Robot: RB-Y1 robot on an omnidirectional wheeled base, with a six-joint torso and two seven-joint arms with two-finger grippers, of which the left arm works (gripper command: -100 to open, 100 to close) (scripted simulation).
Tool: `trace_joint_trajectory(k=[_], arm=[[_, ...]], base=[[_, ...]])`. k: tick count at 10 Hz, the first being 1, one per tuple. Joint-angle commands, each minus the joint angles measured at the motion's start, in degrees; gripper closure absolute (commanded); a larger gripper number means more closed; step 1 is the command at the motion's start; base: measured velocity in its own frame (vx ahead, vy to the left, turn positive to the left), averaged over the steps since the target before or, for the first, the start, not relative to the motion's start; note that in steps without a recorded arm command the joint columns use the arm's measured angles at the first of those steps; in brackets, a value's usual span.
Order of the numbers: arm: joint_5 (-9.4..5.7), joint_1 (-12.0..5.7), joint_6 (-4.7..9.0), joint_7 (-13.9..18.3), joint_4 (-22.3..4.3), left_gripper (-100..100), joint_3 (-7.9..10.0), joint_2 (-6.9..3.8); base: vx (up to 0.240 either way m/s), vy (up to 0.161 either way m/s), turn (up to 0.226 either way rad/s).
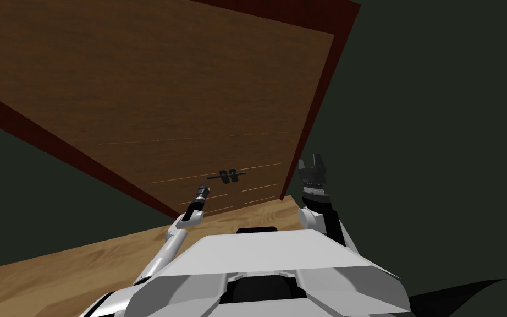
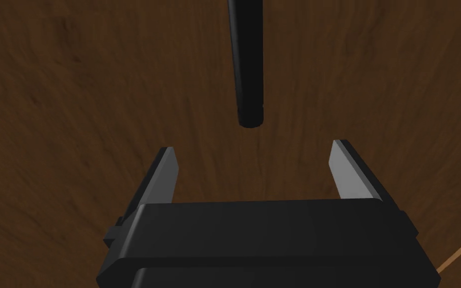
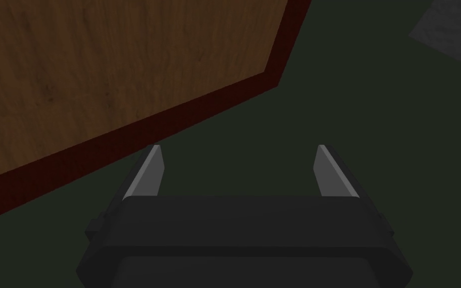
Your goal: Pull the door open
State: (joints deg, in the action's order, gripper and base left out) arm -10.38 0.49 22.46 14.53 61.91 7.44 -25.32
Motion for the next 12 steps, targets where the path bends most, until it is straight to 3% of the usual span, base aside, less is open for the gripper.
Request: trace_joint_trajectory(k=[1,3,4,5,6,11,12], arm=[[-0.03,-0.4,-0.2,-0.1,-0.6,-100,0.32,-0.06],[0.09,-1.21,-0.32,-0.3,-0.8,-100,0.01,0.45],[0.26,-2.0,-0.29,-0.3,-0.5,-100,-0.79,1.22],[0.14,-2.27,-0.17,-0.1,-1.5,-100,-0.49,0.47],[0.14,-2.27,-0.17,-0.1,-1.5,100,-0.49,0.47],[0.14,-2.27,-0.17,-0.1,-1.5,100,-0.49,0.47],[-0.02,-1.18,0.28,0.8,-1.3,100,-0.83,-0.59]], base=[[0.169,0.061,-0.017],[0.171,0.06,-0.065],[0.197,-0.047,-0.195],[0.091,-0.027,-0.043],[-0.013,0.006,0.041],[-0.017,0.003,-0.004],[-0.113,0.013,-0.067]])
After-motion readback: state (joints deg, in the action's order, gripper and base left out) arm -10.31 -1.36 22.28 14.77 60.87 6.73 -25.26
